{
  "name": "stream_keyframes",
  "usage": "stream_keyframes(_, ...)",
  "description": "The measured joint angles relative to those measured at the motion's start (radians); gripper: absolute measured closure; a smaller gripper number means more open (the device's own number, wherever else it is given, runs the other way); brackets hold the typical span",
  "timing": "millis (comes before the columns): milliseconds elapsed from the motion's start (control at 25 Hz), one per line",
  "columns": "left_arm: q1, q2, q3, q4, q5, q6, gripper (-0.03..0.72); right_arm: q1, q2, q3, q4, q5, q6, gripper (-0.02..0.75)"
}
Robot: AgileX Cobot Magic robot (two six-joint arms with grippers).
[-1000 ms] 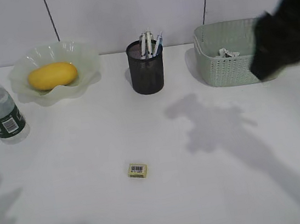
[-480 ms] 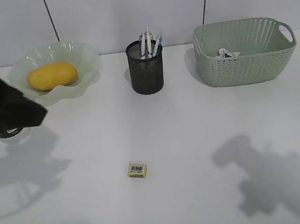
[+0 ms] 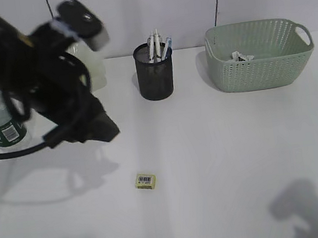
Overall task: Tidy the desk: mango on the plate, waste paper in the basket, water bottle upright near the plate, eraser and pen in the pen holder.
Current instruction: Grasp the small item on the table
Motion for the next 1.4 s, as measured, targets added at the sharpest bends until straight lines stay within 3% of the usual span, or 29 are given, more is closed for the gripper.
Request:
stream_keyframes(320, -0.067, 0.218, -0.074, 0.053, -0.007, 0.096, 0.168, 0.000, -0.126, 0.071, 0.042, 0.002, 0.000, 0.218)
stream_keyframes(600, -0.144, 0.339, -0.092, 0.242, -0.024, 0.127, 0.168, 0.000, -0.127, 0.094, 0.046, 0.003, 0.000, 0.218)
stream_keyframes(1040, -0.149, 0.438, -0.118, 0.254, -0.086, 0.129, 0.207, 0.000, -0.127, 0.094, 0.047, 0.003, 0.000, 0.218)
stream_keyframes(1400, -0.161, 0.515, -0.192, 0.246, -0.009, 0.129, 0.251, 0.000, -0.127, 0.094, 0.048, 0.003, 0.000, 0.218)
